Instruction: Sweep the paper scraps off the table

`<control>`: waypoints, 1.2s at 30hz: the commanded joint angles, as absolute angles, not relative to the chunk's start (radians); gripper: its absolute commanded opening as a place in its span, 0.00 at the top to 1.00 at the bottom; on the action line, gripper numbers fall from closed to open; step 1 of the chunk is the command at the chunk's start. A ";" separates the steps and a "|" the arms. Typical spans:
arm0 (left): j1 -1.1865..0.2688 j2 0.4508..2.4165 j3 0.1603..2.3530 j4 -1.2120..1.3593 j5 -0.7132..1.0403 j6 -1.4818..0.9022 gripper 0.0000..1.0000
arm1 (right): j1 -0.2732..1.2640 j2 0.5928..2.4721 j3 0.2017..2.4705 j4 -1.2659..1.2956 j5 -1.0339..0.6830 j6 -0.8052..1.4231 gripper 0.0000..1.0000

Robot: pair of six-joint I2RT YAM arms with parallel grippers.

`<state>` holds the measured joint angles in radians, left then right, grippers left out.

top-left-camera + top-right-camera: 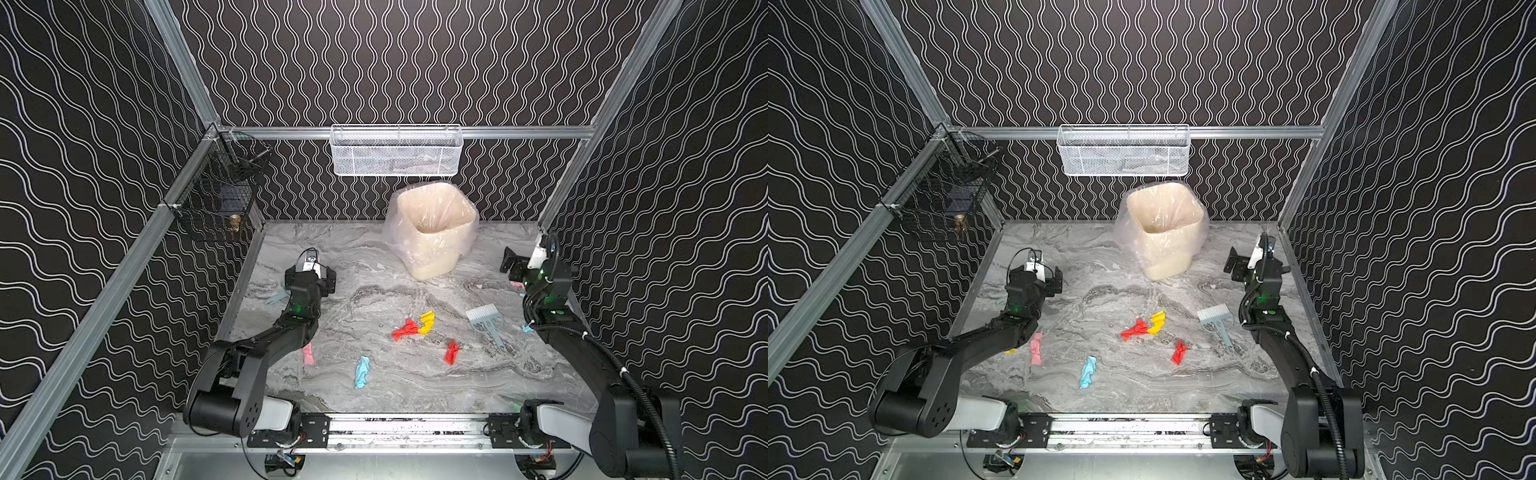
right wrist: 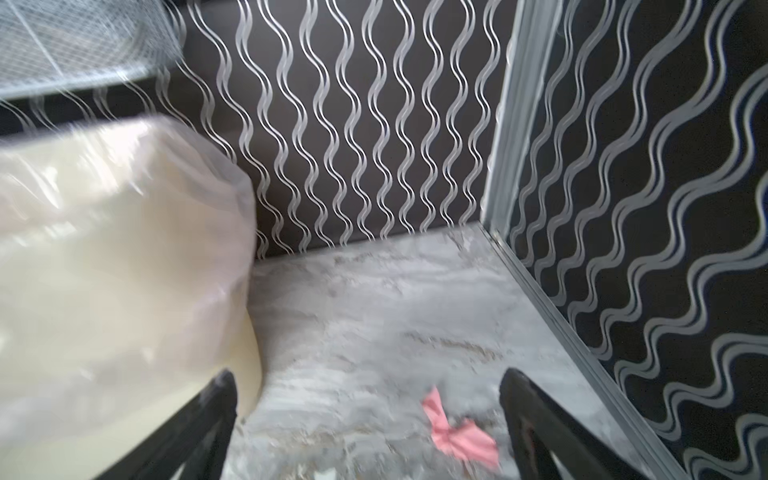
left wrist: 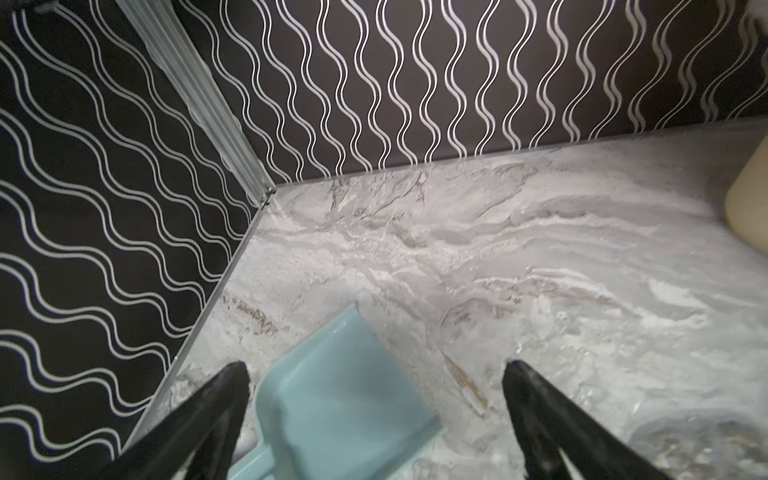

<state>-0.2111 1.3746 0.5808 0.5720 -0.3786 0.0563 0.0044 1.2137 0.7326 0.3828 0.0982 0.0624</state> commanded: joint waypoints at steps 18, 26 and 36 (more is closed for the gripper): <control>-0.215 1.241 0.807 0.000 0.123 -0.169 0.01 | 0.007 1.837 1.675 -0.102 -0.568 0.192 0.01; -0.215 1.220 0.804 -0.018 0.196 -0.178 0.01 | 0.046 1.990 1.847 -0.243 -0.627 0.167 0.03; -0.215 1.186 0.793 -0.028 0.219 -0.187 0.01 | 0.111 2.041 1.901 -0.361 -0.643 0.100 0.03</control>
<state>-0.2138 1.1954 0.7986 -0.0242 0.1986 -0.1802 0.0978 2.0338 1.8801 -0.3088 -0.6216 0.1429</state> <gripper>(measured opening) 0.989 0.972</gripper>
